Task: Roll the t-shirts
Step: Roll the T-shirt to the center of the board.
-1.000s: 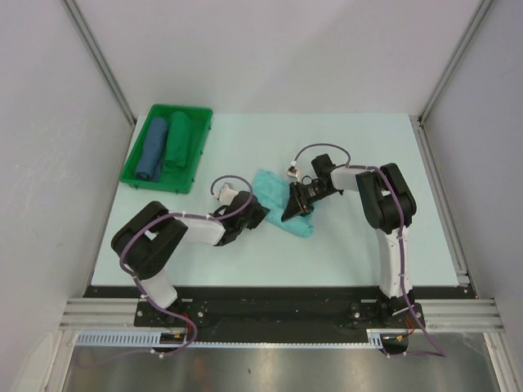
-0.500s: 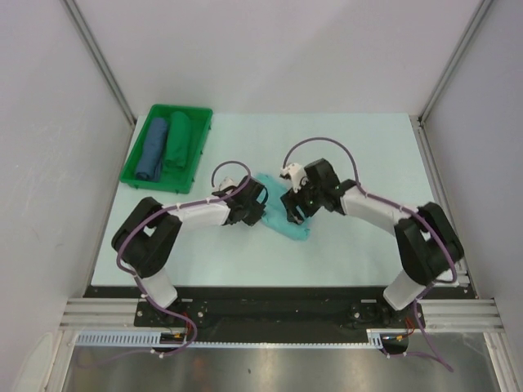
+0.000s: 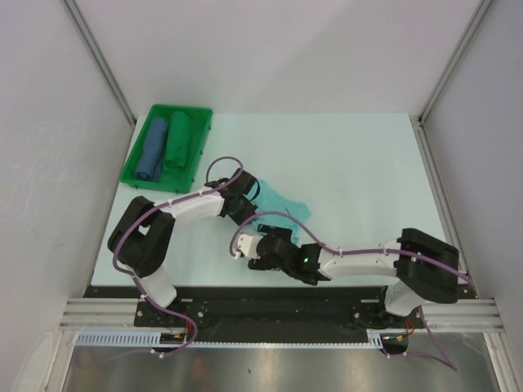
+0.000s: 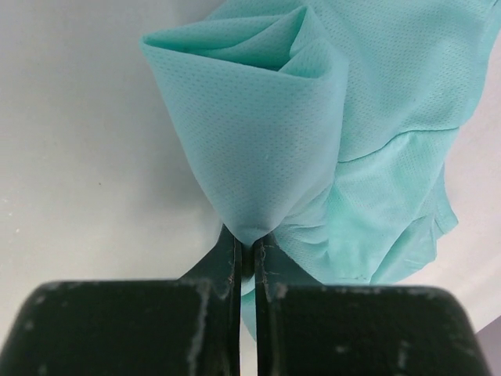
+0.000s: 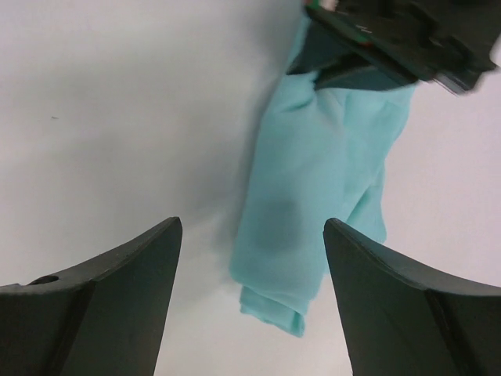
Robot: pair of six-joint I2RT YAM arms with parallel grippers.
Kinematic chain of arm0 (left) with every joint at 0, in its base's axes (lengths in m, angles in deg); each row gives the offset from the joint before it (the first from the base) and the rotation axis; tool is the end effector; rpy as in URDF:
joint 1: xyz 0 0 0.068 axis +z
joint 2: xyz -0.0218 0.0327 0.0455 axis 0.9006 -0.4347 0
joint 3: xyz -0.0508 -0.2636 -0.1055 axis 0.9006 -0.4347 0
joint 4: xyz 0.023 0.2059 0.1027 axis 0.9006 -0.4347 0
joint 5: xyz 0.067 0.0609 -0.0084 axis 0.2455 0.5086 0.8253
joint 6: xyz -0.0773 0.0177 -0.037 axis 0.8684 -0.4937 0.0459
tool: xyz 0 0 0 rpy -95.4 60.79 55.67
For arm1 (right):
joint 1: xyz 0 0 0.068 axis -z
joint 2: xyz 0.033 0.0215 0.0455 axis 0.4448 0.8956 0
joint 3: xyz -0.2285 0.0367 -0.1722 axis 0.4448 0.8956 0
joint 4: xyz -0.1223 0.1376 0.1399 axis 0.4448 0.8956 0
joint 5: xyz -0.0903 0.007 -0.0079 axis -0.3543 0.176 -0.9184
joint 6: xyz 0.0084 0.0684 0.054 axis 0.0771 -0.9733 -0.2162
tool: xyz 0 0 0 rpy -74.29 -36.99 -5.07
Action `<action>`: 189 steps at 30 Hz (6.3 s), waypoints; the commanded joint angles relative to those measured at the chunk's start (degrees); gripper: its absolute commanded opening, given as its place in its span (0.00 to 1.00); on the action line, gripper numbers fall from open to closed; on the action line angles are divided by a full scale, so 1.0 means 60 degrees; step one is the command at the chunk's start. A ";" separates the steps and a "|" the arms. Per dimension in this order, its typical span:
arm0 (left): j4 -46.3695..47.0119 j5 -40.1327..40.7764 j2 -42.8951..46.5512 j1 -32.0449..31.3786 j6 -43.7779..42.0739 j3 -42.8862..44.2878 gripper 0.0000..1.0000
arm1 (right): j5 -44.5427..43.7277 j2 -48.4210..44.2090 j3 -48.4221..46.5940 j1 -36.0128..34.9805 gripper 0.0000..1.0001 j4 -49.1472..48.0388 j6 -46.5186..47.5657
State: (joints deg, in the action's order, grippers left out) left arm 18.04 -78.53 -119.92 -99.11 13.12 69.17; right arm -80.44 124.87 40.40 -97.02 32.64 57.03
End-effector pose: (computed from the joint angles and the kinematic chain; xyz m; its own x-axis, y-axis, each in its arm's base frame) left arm 0.2677 -0.1754 0.1655 -0.6915 -0.6950 -0.1969 -0.6113 0.7083 -0.3530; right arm 0.1337 0.2868 0.2057 0.1237 -0.8113 -0.5714 -0.7856 0.2717 -0.5559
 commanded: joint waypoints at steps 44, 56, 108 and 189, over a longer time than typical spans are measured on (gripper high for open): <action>0.6822 -0.0080 0.3454 0.0407 -0.1750 -0.4237 0.77 | 1.2275 0.4757 -0.3488 0.7373 0.28 0.2877 -0.4353; 0.9256 -0.0007 0.0905 0.0334 -0.1810 -0.4208 0.72 | 1.3099 0.5843 -0.3767 0.8443 0.25 0.2540 -0.6011; -0.0572 -0.0358 -0.3021 0.0436 -0.4065 0.3233 0.00 | -0.0994 0.2576 -0.0765 0.2509 0.73 -0.1107 0.0771; 0.0878 0.0052 -0.3094 -0.0047 -0.2145 0.3524 0.65 | 0.6946 0.3470 -0.3430 0.6260 0.28 0.2658 -0.5190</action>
State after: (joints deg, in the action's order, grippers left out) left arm 26.04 -79.97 -135.84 -100.86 4.99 86.70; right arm -42.36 143.71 21.12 -58.99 46.65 31.65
